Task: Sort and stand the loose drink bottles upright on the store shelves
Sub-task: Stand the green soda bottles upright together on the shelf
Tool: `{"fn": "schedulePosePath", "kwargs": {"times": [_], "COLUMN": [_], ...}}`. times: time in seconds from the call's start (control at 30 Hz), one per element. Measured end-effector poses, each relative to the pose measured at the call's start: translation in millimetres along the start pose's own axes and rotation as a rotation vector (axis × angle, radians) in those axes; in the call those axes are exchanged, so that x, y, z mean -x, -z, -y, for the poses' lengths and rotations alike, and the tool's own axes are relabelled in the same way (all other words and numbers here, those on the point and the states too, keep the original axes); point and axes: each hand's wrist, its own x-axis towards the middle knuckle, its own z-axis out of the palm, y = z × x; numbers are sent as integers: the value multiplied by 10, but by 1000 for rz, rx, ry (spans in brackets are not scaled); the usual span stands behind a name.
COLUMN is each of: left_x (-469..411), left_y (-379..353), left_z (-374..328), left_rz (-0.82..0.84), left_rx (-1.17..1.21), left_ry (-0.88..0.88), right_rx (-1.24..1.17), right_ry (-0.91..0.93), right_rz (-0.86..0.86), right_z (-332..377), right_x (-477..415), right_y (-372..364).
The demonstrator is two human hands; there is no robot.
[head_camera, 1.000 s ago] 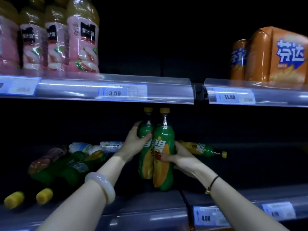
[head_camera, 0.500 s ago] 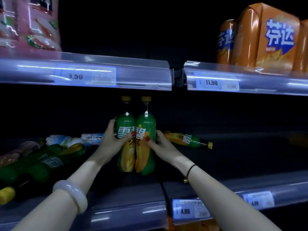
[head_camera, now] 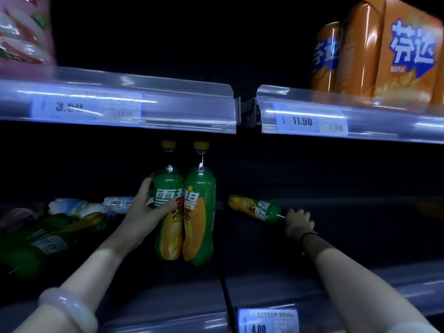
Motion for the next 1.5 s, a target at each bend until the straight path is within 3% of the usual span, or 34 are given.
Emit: {"fn": "schedulePosePath", "kwargs": {"times": [0.17,0.33,0.43,0.5,0.57,0.7,0.83,0.9,1.2,1.5], "left_x": [36,49,53,53,46,50,108,153,278,294], "left_y": [7,-4,-12,-8,9,28,77,87,55,26], "left_z": [-33,-59,-86,-91,-87,-92,-105,-123,-251,-250], "left_rz": [8,8,16,23,34,64,64,56,9,-49], "left_rx": [1,0,7,7,3,26,10,0,-47,-25], "left_ry": [7,9,18,23,29,52,40,39,24,6], "right_rx": [-288,-1227,-1489,-1587,-1621,-1625,-1491,-1445,-1438,-1475], "right_ry": [163,317,320,254,249,381,534,574,527,467], "right_rz": [79,-197,-362,-271,-142,-200,67,94,-34,159], "right_z": [6,340,622,740,807,929,880,860,833,981], "right_x": [204,676,713,750,807,997,1277,1339,1297,1295], "right_y": [165,763,1123,1214,1223,1202,893,788,781,635]}}
